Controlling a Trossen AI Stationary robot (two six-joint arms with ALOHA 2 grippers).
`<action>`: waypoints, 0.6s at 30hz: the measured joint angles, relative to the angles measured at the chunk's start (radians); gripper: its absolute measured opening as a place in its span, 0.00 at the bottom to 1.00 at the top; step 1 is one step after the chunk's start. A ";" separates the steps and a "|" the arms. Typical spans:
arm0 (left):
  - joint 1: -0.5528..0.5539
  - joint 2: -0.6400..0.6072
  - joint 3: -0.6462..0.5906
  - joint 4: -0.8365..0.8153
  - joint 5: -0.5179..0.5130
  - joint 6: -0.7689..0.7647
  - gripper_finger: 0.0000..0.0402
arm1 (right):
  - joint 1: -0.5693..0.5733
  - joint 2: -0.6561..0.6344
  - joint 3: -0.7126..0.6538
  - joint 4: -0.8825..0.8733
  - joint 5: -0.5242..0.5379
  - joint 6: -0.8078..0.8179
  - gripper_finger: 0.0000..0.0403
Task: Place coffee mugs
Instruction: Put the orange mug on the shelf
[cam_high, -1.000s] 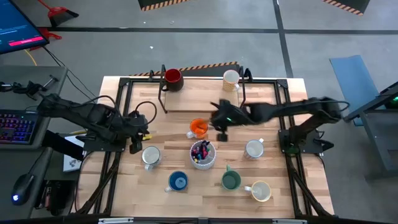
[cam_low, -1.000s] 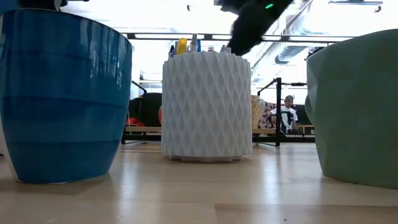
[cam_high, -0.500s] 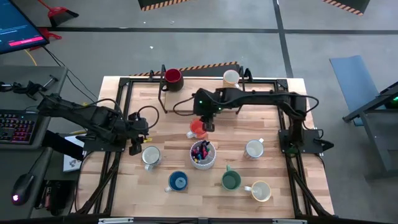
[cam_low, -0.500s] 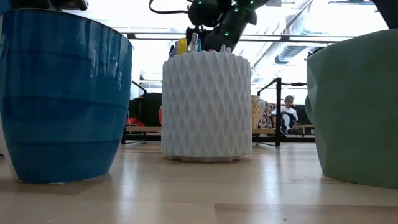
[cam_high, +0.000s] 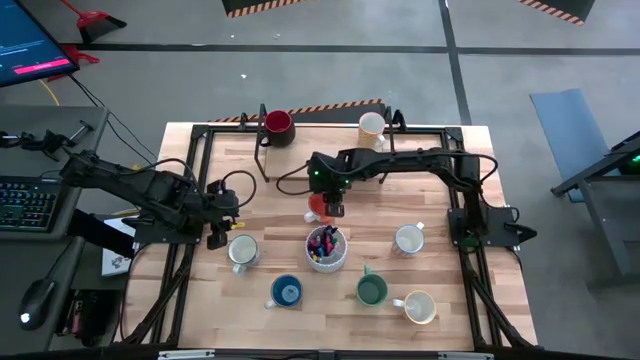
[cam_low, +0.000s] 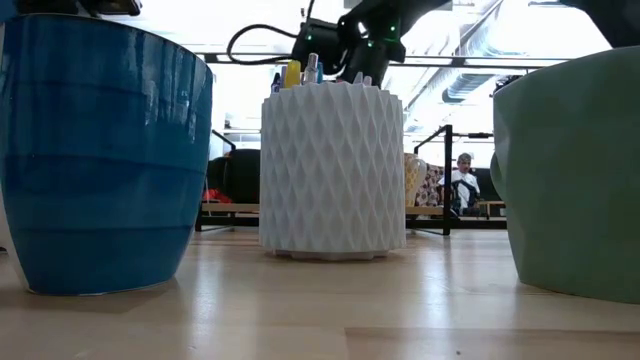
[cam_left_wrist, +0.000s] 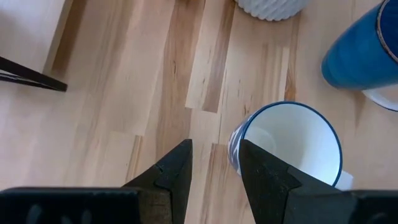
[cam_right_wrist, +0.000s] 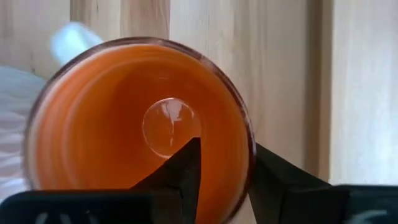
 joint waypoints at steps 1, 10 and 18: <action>0.000 0.000 0.000 0.001 0.000 0.000 0.30 | 0.000 0.003 0.000 0.000 0.000 0.000 0.25; 0.000 0.000 0.000 0.001 0.000 0.000 0.30 | 0.004 0.002 -0.001 0.007 -0.029 0.053 0.02; 0.000 0.000 0.000 0.000 0.000 0.002 0.30 | 0.056 -0.025 0.133 -0.080 0.052 0.037 0.01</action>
